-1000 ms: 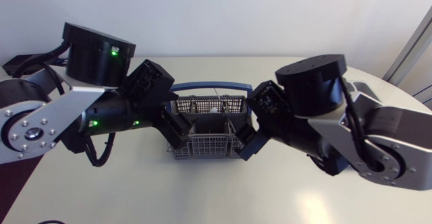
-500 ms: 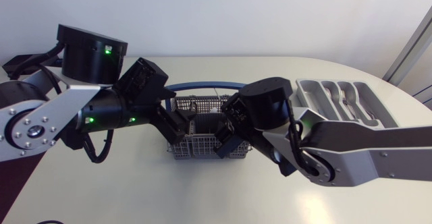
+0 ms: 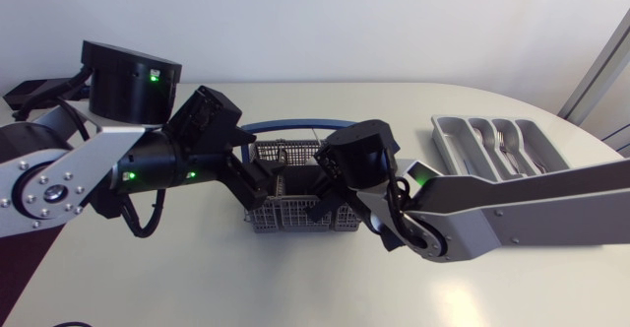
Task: Sort the cutlery from the basket into the organizer compartments.
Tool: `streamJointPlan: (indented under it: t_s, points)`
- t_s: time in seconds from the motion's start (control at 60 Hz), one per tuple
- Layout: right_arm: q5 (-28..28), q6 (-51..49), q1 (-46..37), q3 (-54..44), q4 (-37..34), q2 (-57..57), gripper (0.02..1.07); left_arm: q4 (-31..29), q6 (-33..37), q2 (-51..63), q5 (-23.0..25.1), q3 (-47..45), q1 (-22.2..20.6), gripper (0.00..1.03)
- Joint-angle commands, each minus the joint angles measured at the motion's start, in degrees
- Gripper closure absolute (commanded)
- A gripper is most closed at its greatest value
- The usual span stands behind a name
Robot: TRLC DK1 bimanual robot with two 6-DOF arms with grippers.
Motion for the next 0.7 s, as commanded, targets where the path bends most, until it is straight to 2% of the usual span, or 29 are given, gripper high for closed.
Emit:
streamJointPlan:
  t_s: [0.0, 0.05, 0.167, 0.333, 0.683]
  points:
    - [1.0, 1.2, 0.3, 1.5, 1.1, 1.6, 0.63, 0.5, 1.0, 0.8, 0.3, -1.6, 0.3, 0.16]
    - [1.3, 1.2, 0.1, 2.0, 1.1, 2.4, 0.63, 0.5, 1.0, 0.7, 0.3, -1.6, 0.3, 0.16]
    - [1.5, 1.2, 0.1, 2.5, 1.2, 3.4, 0.72, 0.6, 0.9, 0.6, 0.3, -1.6, 0.1, 0.16]
    - [1.2, 0.8, -0.2, 2.7, 1.2, 3.8, 0.99, 0.7, 0.9, 0.6, 0.3, -1.7, -0.1, 0.16]
    - [-1.6, -1.0, 0.8, -2.4, 1.1, -1.8, 1.01, 0.6, 0.6, -0.2, 0.3, -1.9, -0.2, 0.16]
